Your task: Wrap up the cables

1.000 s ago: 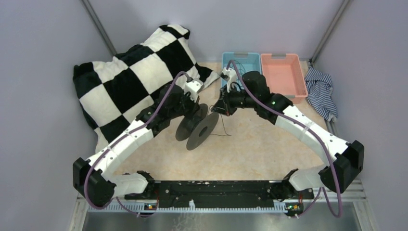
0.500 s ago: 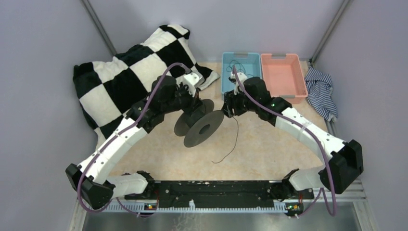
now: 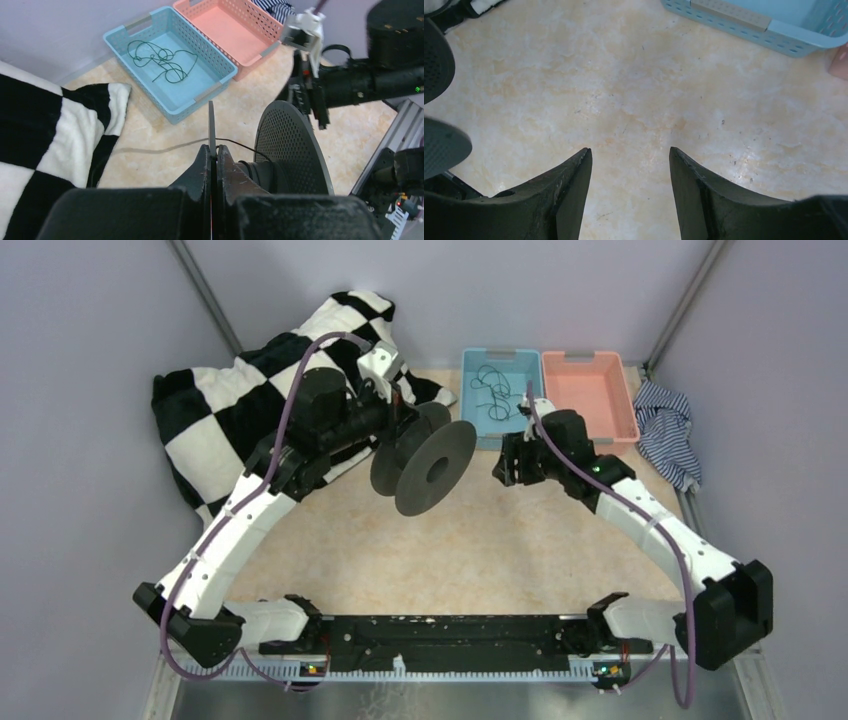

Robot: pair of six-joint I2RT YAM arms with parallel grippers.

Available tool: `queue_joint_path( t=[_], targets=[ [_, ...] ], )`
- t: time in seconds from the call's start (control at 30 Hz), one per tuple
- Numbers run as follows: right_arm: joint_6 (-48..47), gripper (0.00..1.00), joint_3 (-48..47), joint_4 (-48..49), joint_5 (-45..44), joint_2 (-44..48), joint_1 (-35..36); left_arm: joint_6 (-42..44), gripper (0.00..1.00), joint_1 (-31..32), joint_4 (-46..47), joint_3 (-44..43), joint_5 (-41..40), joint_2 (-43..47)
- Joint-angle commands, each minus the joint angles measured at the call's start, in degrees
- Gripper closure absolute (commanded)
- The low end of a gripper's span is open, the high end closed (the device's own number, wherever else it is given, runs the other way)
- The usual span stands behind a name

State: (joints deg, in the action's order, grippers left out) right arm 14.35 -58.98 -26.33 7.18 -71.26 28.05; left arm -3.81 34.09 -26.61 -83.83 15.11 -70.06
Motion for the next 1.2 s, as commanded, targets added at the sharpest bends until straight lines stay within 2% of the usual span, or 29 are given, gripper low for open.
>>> queue_joint_path(
  t=[0.0, 0.2, 0.3, 0.7, 1.17],
  targets=[
    [0.5, 0.41, 4.4, 4.9, -0.9, 7.4, -0.9, -4.2, 1.0, -0.3, 5.8, -5.7, -3.7, 0.1],
    [-1.6, 0.39, 16.0, 19.3, 4.6, 16.8, -0.9, -5.5, 1.0, -0.3, 3.7, -13.9, -4.6, -1.6],
    [-2.4, 0.4, 20.4, 27.3, 10.5, 19.1, -0.9, -6.5, 1.0, -0.3, 2.5, -16.9, -5.2, -2.0],
    [10.5, 0.36, 26.4, 52.4, 21.1, 14.6, -0.8, -8.4, 1.0, -0.3, 2.8, -22.4, -3.1, -2.5],
    [13.2, 0.33, 22.7, 57.2, 23.5, 7.1, 1.1, -7.9, 1.0, -0.3, 3.7, -23.0, -2.5, -1.1]
  ],
)
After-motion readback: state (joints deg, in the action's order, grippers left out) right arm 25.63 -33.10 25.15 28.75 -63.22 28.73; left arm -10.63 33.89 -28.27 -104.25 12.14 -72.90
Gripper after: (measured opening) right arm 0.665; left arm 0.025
